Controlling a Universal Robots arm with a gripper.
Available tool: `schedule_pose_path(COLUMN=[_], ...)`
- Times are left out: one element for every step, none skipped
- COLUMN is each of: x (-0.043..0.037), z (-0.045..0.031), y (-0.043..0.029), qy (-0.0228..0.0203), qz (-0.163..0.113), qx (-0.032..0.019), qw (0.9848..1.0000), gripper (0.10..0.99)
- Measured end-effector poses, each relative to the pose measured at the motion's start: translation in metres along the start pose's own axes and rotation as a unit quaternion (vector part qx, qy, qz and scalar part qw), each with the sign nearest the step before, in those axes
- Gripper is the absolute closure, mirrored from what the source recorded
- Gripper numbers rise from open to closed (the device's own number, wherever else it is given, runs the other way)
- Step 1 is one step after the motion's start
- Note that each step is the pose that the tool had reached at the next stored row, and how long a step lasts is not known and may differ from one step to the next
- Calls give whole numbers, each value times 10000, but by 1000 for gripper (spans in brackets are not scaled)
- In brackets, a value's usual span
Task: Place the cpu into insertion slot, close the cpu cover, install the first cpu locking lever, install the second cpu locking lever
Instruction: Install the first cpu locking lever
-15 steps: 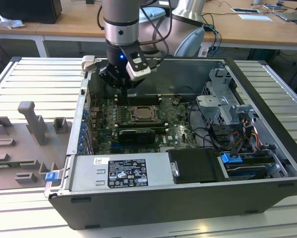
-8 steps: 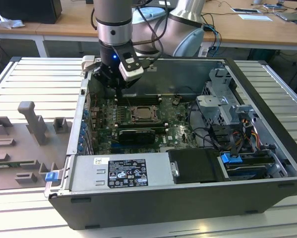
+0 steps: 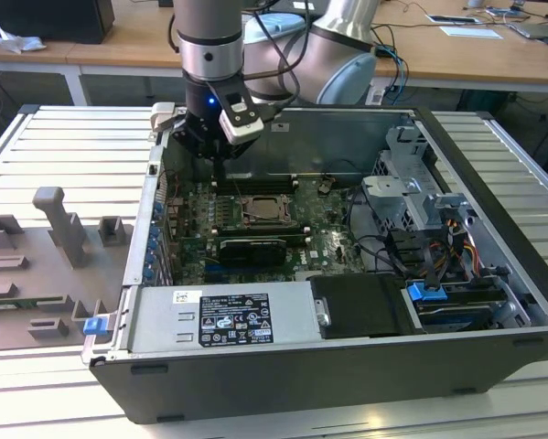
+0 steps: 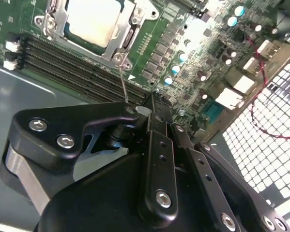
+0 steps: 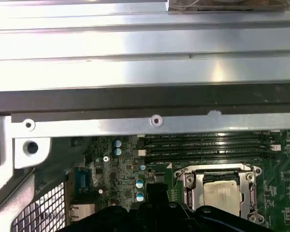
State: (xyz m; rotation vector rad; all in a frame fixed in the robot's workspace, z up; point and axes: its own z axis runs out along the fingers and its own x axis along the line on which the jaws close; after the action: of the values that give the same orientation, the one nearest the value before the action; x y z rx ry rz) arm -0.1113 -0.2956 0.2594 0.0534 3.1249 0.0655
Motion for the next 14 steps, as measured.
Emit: schedule_pose_path(x=[-20, -38, -72, -111, -148, -186, -219, -269, -358, -417, -462, -599, -633, -644], z=[1, 3, 4, 6, 7, 8, 10, 12, 15, 17, 19, 31, 38, 46], y=[7, 11, 16, 21, 24, 27, 29, 35, 43, 46, 47, 52, 53, 53], qy=[1, 1, 1, 2, 2, 2, 2, 3, 4, 5, 6, 7, 7, 7], qz=[-16, -22, -29, -33, -35, -35, -37, -37, -37, -36, -37, -38, -41, -46], qx=[0, -1, -1, -1, -1, -1, -1, -1, -1, 0, -1, -1, -2, -2], qw=[10000, 10000, 10000, 10000, 10000, 10000, 10000, 10000, 10000, 10000, 10000, 10000, 10000, 10000], gripper=[980, 980, 980, 980, 980, 980, 980, 980, 980, 980, 980, 980, 980, 980])
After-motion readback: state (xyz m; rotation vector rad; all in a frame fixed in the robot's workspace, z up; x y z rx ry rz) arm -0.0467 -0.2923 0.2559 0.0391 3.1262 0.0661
